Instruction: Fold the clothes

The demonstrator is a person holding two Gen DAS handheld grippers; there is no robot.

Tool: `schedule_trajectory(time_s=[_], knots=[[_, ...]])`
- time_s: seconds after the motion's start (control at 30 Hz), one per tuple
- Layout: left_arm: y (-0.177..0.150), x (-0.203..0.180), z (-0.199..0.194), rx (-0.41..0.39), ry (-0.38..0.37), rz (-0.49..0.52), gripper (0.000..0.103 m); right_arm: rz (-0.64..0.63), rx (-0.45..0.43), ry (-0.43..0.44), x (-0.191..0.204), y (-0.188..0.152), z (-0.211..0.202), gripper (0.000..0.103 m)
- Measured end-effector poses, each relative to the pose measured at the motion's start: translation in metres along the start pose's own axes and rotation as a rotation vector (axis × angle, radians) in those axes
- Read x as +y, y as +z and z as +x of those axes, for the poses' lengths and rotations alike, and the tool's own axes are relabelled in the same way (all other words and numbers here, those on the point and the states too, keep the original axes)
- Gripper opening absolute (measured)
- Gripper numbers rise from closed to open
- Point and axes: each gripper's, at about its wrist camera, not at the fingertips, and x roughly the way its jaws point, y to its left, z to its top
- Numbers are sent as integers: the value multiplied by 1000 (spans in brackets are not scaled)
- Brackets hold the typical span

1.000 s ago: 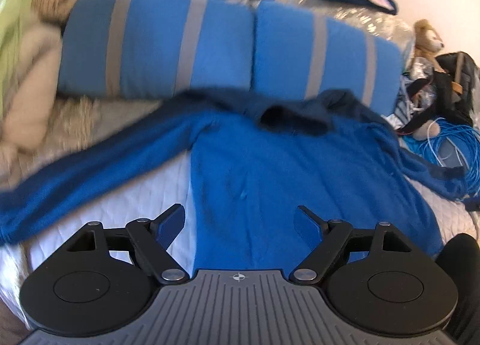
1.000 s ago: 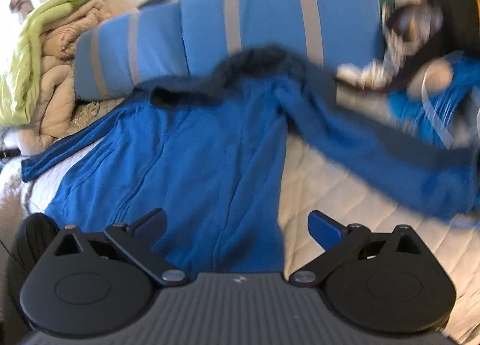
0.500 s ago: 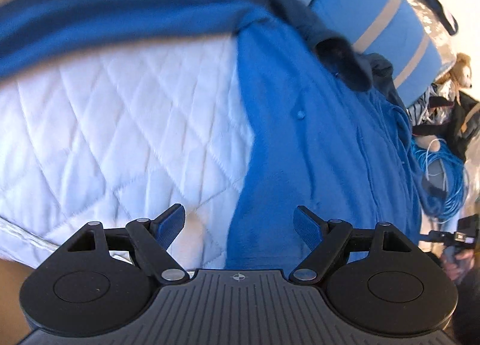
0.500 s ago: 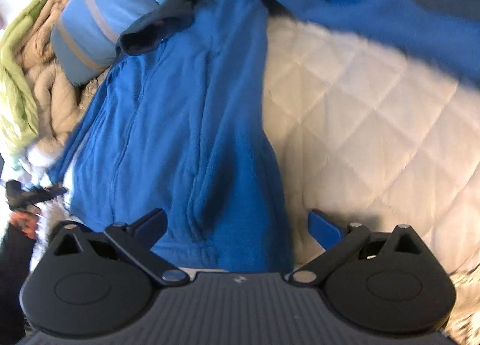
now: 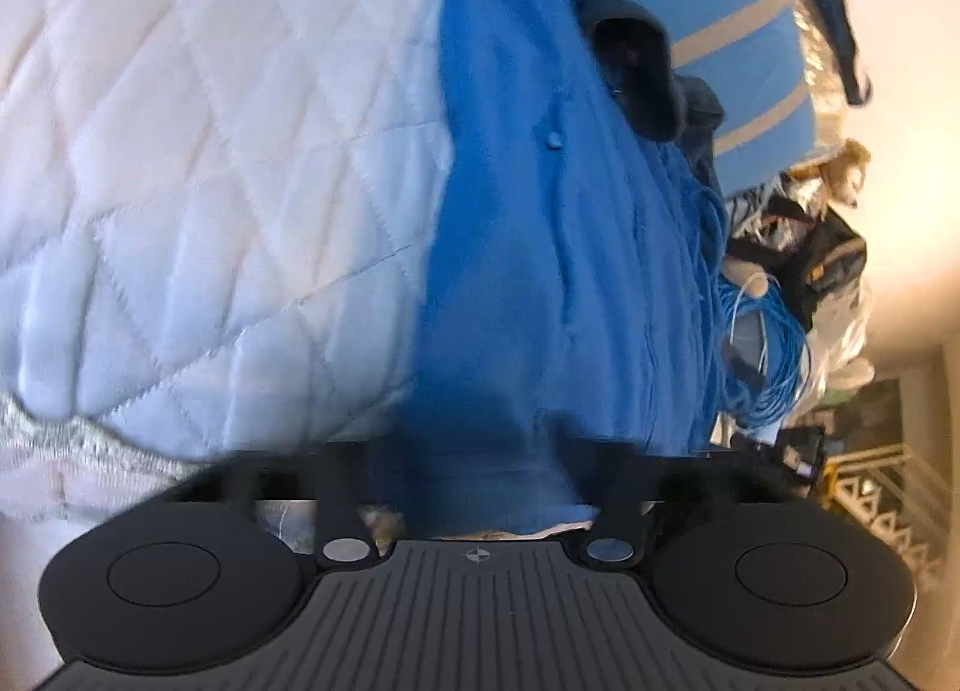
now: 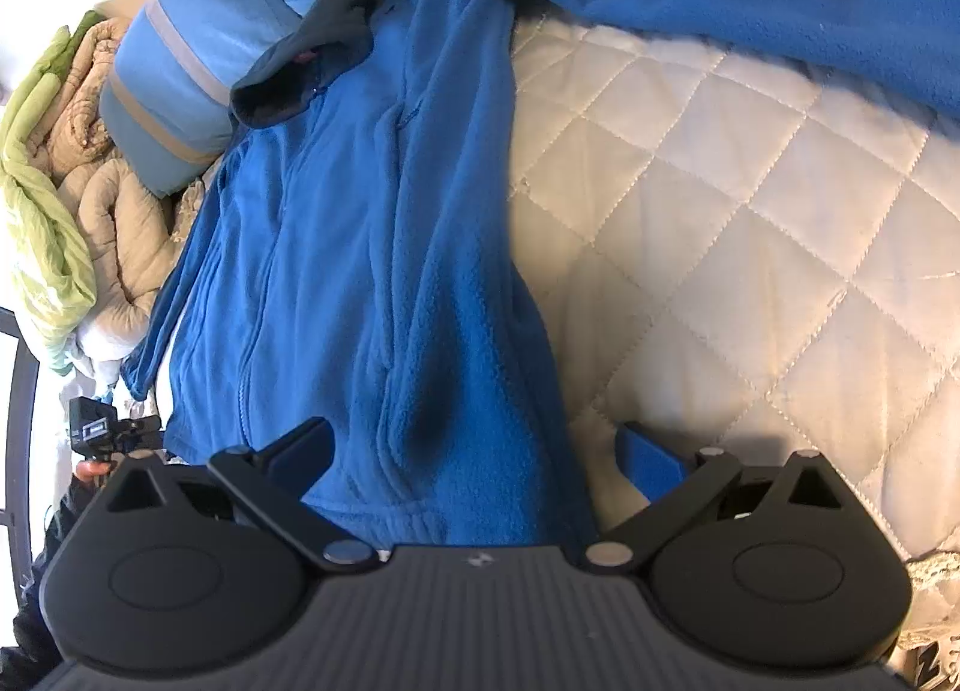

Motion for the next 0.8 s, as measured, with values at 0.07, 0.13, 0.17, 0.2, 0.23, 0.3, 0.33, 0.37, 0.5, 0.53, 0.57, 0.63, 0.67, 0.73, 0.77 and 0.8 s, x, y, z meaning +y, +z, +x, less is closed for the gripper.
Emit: schedule_trajectory(time_s=[0.07, 0.13, 0.17, 0.2, 0.23, 0.3, 0.33, 0.37, 0.5, 0.53, 0.57, 0.63, 0.67, 0.73, 0.77, 0.8], knots=[[-3, -3, -5, -17, -18, -12, 16, -1, -1, 1, 0, 0, 0, 103], [-3, -14, -11, -47, -18, 7, 15, 3, 1, 5, -1, 1, 0, 103], [1, -23, -11, -69, -21, 19, 14, 6, 1, 8, -2, 1, 1, 103], [0, -33, -15, -88, -12, 37, 13, 8, 2, 9, -2, 2, 1, 103], [0, -43, -20, -107, -2, 55, 13, 8, 5, 10, -2, 3, 1, 103], [2, -62, -25, -136, 19, 83, 12, 0, 14, 10, -2, 4, 2, 103], [4, -71, -26, -147, 34, 94, 12, -10, 20, 11, -2, 4, 2, 103], [5, -78, -26, -150, 47, 105, 12, -19, 27, 17, -1, 5, 3, 103], [6, -92, -25, -143, 89, 140, 12, -52, 51, 58, 1, 5, 5, 102], [6, -93, -25, -141, 98, 143, 12, -56, 56, 67, 1, 4, 6, 102], [5, -93, -25, -140, 105, 142, 12, -58, 60, 75, 1, 5, 6, 102], [6, -91, -24, -138, 115, 135, 12, -50, 62, 92, -2, 5, 6, 102], [6, -90, -24, -139, 119, 130, 12, -45, 62, 100, -4, 6, 6, 102], [5, -89, -24, -141, 124, 118, 12, -28, 58, 118, -6, 6, 6, 101], [5, -89, -24, -141, 126, 114, 12, -19, 55, 127, -7, 6, 6, 99], [4, -88, -24, -142, 128, 109, 12, -14, 53, 131, -8, 6, 6, 95]])
